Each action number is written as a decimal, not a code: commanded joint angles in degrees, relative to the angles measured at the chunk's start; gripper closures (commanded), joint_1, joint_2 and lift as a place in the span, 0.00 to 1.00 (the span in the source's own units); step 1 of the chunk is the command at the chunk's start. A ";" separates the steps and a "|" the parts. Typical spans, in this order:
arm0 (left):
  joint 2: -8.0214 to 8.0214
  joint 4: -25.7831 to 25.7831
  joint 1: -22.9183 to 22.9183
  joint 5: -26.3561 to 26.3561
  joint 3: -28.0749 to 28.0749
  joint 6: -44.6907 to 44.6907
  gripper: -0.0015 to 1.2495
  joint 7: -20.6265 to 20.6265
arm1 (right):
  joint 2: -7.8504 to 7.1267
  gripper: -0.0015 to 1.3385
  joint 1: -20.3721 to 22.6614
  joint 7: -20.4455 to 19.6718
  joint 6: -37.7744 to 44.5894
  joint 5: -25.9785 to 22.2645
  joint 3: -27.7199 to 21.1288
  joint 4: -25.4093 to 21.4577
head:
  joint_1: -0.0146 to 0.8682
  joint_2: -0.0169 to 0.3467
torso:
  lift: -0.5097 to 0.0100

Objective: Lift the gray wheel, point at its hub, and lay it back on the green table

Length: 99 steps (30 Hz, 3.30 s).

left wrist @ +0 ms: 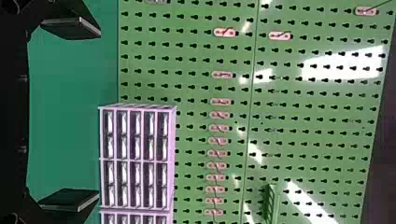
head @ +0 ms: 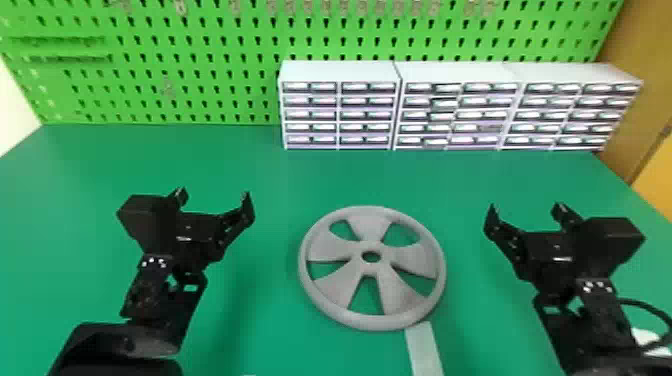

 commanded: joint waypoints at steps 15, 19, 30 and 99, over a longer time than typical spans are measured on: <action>-0.09 0.01 -0.56 -0.24 -0.15 0.07 0.07 -0.06 | 0.17 0.16 -0.34 0.00 -0.05 -0.10 0.62 0.00 | 0.80 0.18 | 0.80; -0.09 0.01 -0.38 -0.33 0.02 0.07 0.07 -0.06 | -0.01 0.16 -0.42 0.00 0.04 -0.10 0.62 0.00 | 0.80 0.18 | 0.80; -0.09 0.01 -0.03 -0.24 0.46 -0.45 0.07 -0.06 | -0.36 0.16 -0.86 0.00 0.30 -0.19 1.33 0.00 | 0.80 0.18 | 0.80; -0.09 0.01 -0.56 -0.59 -0.15 -1.95 0.07 -0.06 | -0.27 0.16 -1.57 0.00 0.30 -0.54 2.12 0.00 | 0.80 0.18 | 0.80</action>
